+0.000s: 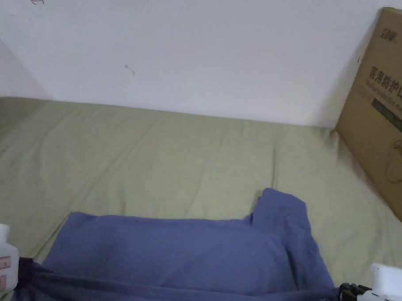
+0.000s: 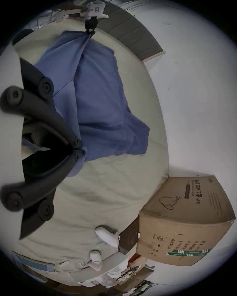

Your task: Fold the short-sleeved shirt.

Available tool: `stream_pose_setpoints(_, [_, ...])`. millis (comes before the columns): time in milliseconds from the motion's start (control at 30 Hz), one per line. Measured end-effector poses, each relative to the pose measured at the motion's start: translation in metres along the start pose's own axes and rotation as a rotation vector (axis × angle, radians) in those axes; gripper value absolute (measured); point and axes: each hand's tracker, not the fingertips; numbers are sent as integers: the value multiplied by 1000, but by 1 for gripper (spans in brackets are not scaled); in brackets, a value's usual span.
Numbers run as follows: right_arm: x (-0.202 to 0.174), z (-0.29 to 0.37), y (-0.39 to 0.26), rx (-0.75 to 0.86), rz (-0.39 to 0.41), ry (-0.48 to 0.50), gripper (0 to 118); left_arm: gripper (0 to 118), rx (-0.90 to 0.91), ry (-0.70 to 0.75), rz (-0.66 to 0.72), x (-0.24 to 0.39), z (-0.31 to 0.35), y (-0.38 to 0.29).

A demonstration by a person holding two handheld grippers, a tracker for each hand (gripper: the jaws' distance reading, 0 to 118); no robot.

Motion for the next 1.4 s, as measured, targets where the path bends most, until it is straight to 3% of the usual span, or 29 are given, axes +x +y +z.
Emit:
stream_pose_setpoints(33, [1, 1, 0, 4, 0, -1, 0, 12, 3, -2, -1, -1, 0, -2])
stream_pose_setpoints(67, [1, 5, 0, 8, -7, 9, 0, 25, 24, 2, -12, -3, 5, -6])
stream_pose_setpoints(100, [1, 10, -1, 19, -14, 14, 15, 59, 54, 14, -34, -5, 9, -8])
stream_pose_setpoints(133, [0, 16, 0, 27, -16, 13, 39, 89, 77, 23, -51, -7, 15, -9])
stream_pose_setpoints(167, [-1, 22, 1, 32, -12, 7, 72, 111, 73, 25, -53, -8, 20, -11])
stream_pose_setpoints(200, [-2, 29, 1, 42, -3, 0, 106, 118, 78, 20, -59, -10, 28, -11])
stream_pose_setpoints(233, [-5, 40, 1, 78, 9, -7, 111, 112, 141, -6, -73, -13, 42, -15])
stream_pose_setpoints(467, [-23, 123, -13, 281, -16, 10, 111, 111, 330, -64, -92, -14, 122, -46])
stream_pose_setpoints(533, [-28, 145, -23, 337, -23, 13, 110, 93, 391, -99, -71, -18, 142, -63])
stream_pose_setpoints(567, [-29, 155, -28, 357, -25, 18, 107, 78, 415, -113, -60, -20, 151, -72])
stream_pose_setpoints(600, [-29, 163, -33, 377, -28, 44, 91, 50, 423, -112, -53, -18, 160, -76])
stream_pose_setpoints(633, [-29, 171, -38, 391, -35, 93, 63, 26, 426, -118, -49, -20, 166, -85])
stream_pose_setpoints(667, [-29, 177, -43, 393, -53, 115, 25, 7, 433, -122, -47, -23, 171, -93])
stream_pose_setpoints(700, [-30, 180, -45, 385, -60, 101, 0, 3, 441, -124, -43, -25, 174, -100])
stream_pose_setpoints(767, [-31, 183, -53, 382, -70, 80, 0, 0, 442, -131, -44, -26, 180, -110])
stream_pose_setpoints(833, [-29, 178, -57, 313, -74, 136, 0, 0, 371, -122, -65, -30, 173, -119])
stream_pose_setpoints(1033, [-30, 164, -72, 256, -76, 134, 0, 1, 190, -129, -22, -38, 140, -130])
stream_pose_setpoints(1067, [-31, 161, -73, 247, -77, 135, 0, 9, 160, -133, -4, -40, 132, -131])
stream_pose_setpoints(1133, [-32, 156, -76, 229, -73, 135, 0, 88, 59, -106, 33, -41, 114, -126])
stream_pose_setpoints(1167, [-31, 152, -78, 218, -70, 137, 0, 115, 22, -123, 42, -42, 103, -125])
stream_pose_setpoints(1233, [-31, 147, -81, 202, -63, 134, 0, 108, 47, -106, 44, -40, 92, -125])
stream_pose_setpoints(1400, [-28, 128, -86, 152, -59, 120, 0, 104, -37, -73, 54, -34, 54, -116])
